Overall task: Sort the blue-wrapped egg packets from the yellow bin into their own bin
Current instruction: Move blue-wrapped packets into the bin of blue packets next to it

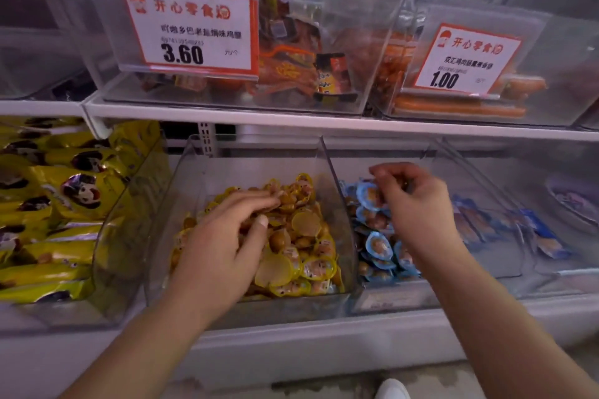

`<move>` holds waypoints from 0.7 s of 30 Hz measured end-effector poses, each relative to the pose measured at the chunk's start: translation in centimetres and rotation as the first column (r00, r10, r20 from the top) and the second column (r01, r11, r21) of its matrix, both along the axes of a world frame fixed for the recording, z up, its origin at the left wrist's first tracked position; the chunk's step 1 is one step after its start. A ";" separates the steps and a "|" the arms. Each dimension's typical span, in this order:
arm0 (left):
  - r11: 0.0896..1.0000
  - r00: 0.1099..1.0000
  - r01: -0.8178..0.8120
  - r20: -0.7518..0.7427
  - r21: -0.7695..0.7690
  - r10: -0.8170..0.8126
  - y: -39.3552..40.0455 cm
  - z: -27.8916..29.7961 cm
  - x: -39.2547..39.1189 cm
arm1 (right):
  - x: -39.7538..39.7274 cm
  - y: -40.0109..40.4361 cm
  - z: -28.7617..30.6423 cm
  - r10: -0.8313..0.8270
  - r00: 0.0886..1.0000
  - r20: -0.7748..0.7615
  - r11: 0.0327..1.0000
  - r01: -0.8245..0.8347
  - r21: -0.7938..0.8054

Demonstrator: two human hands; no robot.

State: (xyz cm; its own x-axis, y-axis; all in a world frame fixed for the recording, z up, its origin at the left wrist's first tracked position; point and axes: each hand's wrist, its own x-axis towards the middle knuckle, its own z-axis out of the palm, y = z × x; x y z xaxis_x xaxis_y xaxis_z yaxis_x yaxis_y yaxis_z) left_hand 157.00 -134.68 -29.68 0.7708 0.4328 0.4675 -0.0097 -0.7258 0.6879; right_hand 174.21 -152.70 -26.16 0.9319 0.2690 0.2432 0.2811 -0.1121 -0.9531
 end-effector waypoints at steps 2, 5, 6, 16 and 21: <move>0.986 0.995 -0.085 -0.045 0.142 0.092 2.1 0.8 -1.4 | 1.9 -1.5 -1.4 -0.041 0.987 0.158 0.961 0.082 -0.265; 0.919 0.958 -0.107 -0.210 0.379 0.198 4.7 1.2 -4.1 | 3.2 -2.4 -3.3 0.102 0.990 0.101 0.721 -0.004 -0.692; 0.901 0.935 -0.090 -0.275 0.424 0.223 5.3 1.1 -5.1 | 3.1 -2.3 -3.5 0.101 0.986 0.131 0.690 0.025 -0.723; 0.852 0.833 -0.028 -0.459 0.524 0.309 5.6 -0.9 -6.4 | -6.8 4.6 -1.6 0.416 0.669 0.616 0.887 -0.148 -0.437; 0.906 0.960 -0.169 -0.144 0.389 0.240 5.5 -0.7 -6.8 | -8.5 6.6 -3.3 0.638 0.673 0.375 0.725 -0.359 -0.589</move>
State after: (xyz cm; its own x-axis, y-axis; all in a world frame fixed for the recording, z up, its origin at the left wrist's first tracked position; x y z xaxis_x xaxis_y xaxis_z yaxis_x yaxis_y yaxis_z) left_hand 150.25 -129.14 -30.35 0.7715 0.4141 0.4830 0.2667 -0.8998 0.3453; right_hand 165.67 -146.05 -29.41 0.3729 0.8528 0.3656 0.8463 -0.1510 -0.5109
